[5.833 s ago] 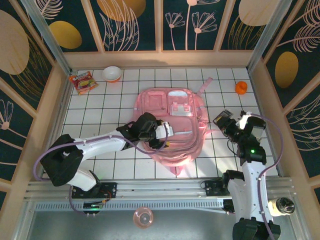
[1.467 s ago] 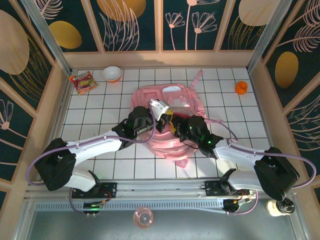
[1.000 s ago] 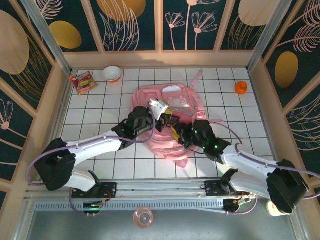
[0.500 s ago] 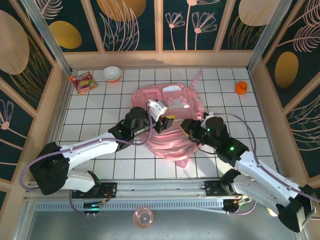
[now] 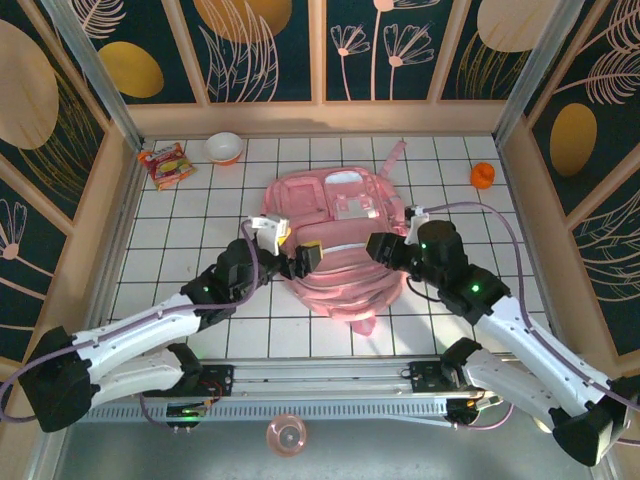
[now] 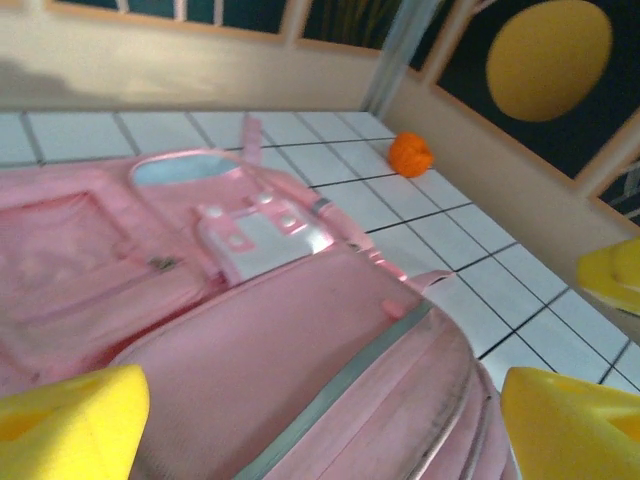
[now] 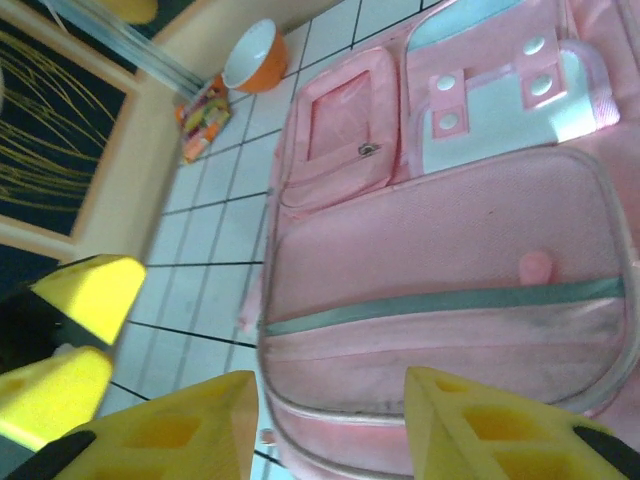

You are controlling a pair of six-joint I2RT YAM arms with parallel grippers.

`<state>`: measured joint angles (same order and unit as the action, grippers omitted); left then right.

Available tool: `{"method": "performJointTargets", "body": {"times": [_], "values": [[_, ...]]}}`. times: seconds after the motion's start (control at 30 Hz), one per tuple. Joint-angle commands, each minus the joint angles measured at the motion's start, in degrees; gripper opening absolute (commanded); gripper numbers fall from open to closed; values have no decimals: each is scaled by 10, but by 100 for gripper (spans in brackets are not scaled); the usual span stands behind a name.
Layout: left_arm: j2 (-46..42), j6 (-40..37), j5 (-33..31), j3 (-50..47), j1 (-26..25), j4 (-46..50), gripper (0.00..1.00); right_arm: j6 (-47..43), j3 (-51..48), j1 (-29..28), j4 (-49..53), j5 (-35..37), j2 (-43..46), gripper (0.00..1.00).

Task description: Pack books, pencil case, and school supplies into a backpack

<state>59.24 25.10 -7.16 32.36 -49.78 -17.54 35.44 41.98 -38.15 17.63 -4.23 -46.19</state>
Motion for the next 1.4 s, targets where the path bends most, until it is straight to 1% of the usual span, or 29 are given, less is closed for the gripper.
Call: {"method": "performJointTargets", "body": {"times": [0.0,0.27,0.33,0.43,0.53,0.6,0.63,0.7,0.77,0.83,0.87,0.9,0.93,0.97,1.03,1.1,1.23,1.37], "values": [[-27,59,-47,-17,0,48,90,-128,27,4,4,11,-15,44],[-54,100,-57,-23,-1,107,91,-360,26,4,-31,-51,-50,51],[-59,112,-60,-25,-1,114,90,-420,25,4,-32,-56,-58,51],[-67,117,-62,-32,-1,117,90,-478,30,4,-28,-51,-68,52],[-80,79,-63,-40,-1,104,86,-555,29,4,-19,-59,-79,52],[-91,20,-65,-46,0,88,77,-612,28,4,-9,-77,-87,52],[-95,-16,-62,-51,-1,79,76,-644,27,4,-2,-90,-92,52],[-94,-100,-29,-62,-1,60,75,-704,25,3,12,-113,-104,52],[-82,-171,-3,-63,-1,64,75,-749,23,2,16,-120,-116,52],[-62,-235,54,-64,6,72,75,-784,21,2,8,-116,-129,52],[-53,-249,79,-63,15,76,75,-802,20,2,6,-117,-134,52],[-44,-252,115,-64,32,77,74,-824,19,1,6,-120,-141,52],[-38,-250,167,-68,58,69,74,-847,19,1,8,-126,-148,52],[-35,-241,206,-74,84,56,73,-865,16,-1,8,-131,-153,52],[-33,-215,258,-87,128,18,72,-898,9,-7,3,-136,-163,53],[-29,-200,265,-88,144,-1,73,-921,3,-13,-2,-138,-171,53],[-2,-178,273,-81,157,-11,73,-956,-9,-27,-13,-136,-184,55],[15,-166,287,-85,169,-26,73,-985,-23,-43,-32,-116,-195,57]]}}
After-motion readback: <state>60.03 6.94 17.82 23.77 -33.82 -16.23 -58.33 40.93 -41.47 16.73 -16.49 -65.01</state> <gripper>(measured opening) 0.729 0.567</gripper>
